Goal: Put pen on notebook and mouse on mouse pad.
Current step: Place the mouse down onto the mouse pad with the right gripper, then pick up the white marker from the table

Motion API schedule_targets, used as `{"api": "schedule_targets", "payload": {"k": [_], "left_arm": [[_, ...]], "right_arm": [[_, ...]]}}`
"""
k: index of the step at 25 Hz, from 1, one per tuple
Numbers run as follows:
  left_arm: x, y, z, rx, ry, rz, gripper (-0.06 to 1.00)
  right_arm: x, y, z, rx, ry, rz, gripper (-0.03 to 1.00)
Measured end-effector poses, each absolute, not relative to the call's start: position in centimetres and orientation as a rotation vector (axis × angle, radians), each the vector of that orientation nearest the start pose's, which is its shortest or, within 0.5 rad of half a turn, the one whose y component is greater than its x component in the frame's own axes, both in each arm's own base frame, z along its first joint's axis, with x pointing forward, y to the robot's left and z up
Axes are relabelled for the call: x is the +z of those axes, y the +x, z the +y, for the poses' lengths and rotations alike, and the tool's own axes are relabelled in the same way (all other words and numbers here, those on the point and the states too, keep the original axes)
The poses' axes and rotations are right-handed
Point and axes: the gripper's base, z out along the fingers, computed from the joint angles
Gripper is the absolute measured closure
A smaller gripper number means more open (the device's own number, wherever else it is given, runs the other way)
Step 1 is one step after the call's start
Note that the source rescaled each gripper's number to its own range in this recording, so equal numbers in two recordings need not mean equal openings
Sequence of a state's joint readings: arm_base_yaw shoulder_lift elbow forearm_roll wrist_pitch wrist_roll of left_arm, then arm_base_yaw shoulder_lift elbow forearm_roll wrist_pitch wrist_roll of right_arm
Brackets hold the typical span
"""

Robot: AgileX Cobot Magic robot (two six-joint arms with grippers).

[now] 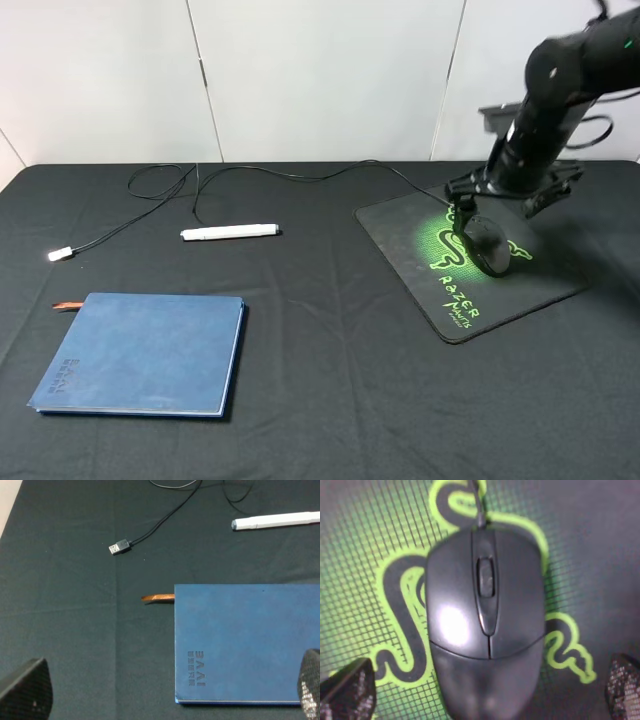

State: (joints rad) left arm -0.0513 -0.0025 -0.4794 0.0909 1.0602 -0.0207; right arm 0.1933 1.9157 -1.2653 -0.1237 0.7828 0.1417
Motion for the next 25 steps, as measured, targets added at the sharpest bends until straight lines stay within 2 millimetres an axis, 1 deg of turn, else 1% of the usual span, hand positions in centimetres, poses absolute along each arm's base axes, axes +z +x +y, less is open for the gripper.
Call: {"api": "schedule_targets", "payload": {"k": [3,7,12,16,18,23,25], "left_arm": [[27.2,-0.3,0.7,0.065,0.028,2.059,-0.03],[27.2,-0.3,0.7,0.065,0.028,2.059,-0.03],[27.2,-0.3,0.7,0.065,0.028,2.059,-0.03],[27.2,-0.3,0.7,0.065,0.028,2.059,-0.03],[27.2,-0.3,0.7,0.065,0.028,2.059,-0.03],[27.2,-0.3,0.7,0.065,0.028,2.059,-0.03],[27.2,-0.3,0.7,0.065,0.028,2.059,-0.03]], "right_arm": [[19.1,36.5,6.3,-0.084,-0.190,2.877,-0.03],[21.1,35.3,6.3,-0.070,-0.258,2.893,-0.03],[23.5,33.1,6.2,-0.026,-0.285,2.977,-0.03],[25.5,31.4,6.0,-0.011,-0.280,3.012,-0.03],[26.9,30.4,5.9,0.003,-0.275,3.012,-0.03],[30.2,27.9,5.5,0.046,-0.258,2.928,-0.03],[31.7,26.2,5.2,0.057,-0.252,2.875,-0.03]]}}
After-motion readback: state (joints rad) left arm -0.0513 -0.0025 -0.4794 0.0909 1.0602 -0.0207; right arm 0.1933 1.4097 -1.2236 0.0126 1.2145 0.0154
